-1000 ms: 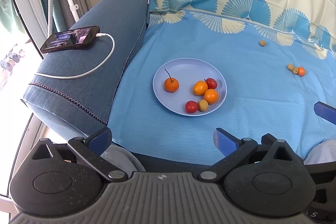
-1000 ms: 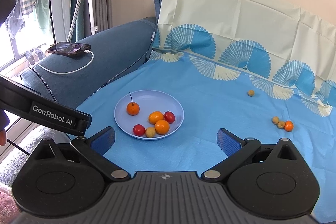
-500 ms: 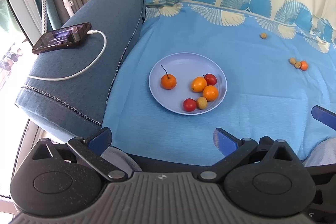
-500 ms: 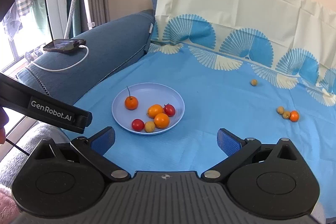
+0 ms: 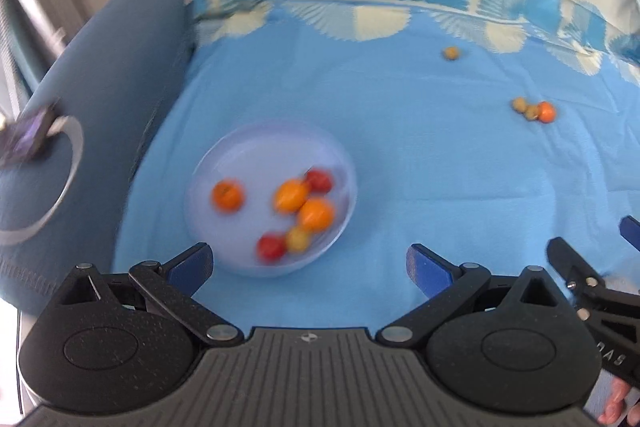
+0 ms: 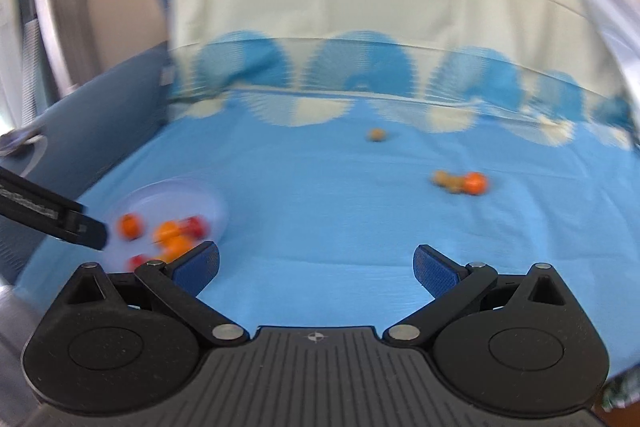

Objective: Organize fruits

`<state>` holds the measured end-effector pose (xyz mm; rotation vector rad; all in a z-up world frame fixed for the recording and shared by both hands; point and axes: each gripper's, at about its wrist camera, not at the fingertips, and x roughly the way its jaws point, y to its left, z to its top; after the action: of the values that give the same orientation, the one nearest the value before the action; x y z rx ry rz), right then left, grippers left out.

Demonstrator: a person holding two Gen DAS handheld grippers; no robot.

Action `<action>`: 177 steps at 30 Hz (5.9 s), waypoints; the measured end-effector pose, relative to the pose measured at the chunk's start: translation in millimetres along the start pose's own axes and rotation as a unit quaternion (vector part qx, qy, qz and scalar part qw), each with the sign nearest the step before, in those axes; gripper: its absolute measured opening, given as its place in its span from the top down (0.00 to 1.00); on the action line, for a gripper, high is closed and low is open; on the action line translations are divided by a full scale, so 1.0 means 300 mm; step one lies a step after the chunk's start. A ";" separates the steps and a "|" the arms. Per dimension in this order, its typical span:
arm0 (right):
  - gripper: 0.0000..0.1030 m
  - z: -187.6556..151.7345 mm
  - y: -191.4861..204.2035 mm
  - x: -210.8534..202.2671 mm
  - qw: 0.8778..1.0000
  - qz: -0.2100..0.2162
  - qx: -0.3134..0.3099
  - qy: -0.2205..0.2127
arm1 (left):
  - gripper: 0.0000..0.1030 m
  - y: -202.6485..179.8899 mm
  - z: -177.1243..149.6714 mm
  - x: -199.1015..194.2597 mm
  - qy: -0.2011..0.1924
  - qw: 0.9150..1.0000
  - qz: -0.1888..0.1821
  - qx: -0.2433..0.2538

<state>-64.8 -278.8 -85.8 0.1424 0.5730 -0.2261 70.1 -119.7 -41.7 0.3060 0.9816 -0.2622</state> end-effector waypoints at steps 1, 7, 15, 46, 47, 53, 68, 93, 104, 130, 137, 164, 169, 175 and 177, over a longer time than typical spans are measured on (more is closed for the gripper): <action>0.01 0.003 -0.040 0.017 1.000 -0.013 0.010 -0.001 | 0.00 -0.044 0.036 0.018 -0.007 1.000 0.000 0.015; 0.01 0.029 -0.324 0.178 0.992 -0.100 0.073 -0.015 | 0.00 -0.291 0.251 0.175 -0.012 0.997 -0.036 0.067; 0.01 0.072 -0.643 0.539 0.972 -0.200 0.125 -0.022 | 0.00 -0.664 0.555 0.509 0.019 0.990 -0.100 0.097; 0.06 0.068 -0.788 0.971 0.982 -0.172 0.074 0.001 | 0.00 -0.959 0.703 0.969 0.103 0.979 -0.131 0.115; 0.06 0.068 -0.789 0.974 0.983 -0.171 0.074 0.001 | 0.00 -0.950 0.704 0.971 0.104 0.980 -0.129 0.112; 0.07 0.071 -0.773 0.990 0.984 -0.168 0.055 0.000 | 0.05 -0.894 0.695 0.961 0.111 0.977 -0.132 0.129; 0.62 0.091 -0.813 0.966 0.979 -0.194 0.066 -0.010 | 0.66 -0.941 0.667 0.892 0.058 0.964 -0.176 0.189; 0.62 0.105 -0.747 0.777 0.971 -0.209 0.081 -0.076 | 0.75 -0.543 0.442 0.498 0.062 0.986 -0.088 0.127; 0.62 0.032 -0.279 0.189 0.997 -0.009 0.009 -0.077 | 0.75 -0.131 0.085 0.148 0.077 0.995 -0.034 0.059; 0.62 -0.101 0.276 -0.352 0.978 0.137 -0.141 -0.064 | 0.75 0.197 -0.383 -0.261 -0.023 0.997 -0.050 -0.050; 0.62 -0.104 0.283 -0.362 0.978 0.134 -0.146 -0.066 | 0.75 0.216 -0.393 -0.265 -0.025 0.997 -0.052 -0.056; 0.62 -0.083 0.326 -0.268 0.979 0.127 -0.158 -0.034 | 0.75 0.324 -0.301 -0.195 -0.016 0.993 -0.063 -0.094; 0.62 -0.050 0.340 -0.234 0.979 0.125 -0.157 -0.033 | 0.75 0.372 -0.249 -0.183 -0.025 0.993 -0.055 -0.102; 0.62 -0.009 0.359 -0.157 0.979 0.132 -0.153 -0.026 | 0.75 0.411 -0.161 -0.127 -0.026 0.992 -0.044 -0.112; 0.62 0.005 0.367 -0.119 0.978 0.137 -0.153 -0.021 | 0.75 0.419 -0.131 -0.097 -0.024 0.992 -0.042 -0.113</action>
<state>-65.5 -166.7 -57.2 -0.0830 0.5334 0.1278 68.6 13.3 -20.6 0.0515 0.9686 -0.2312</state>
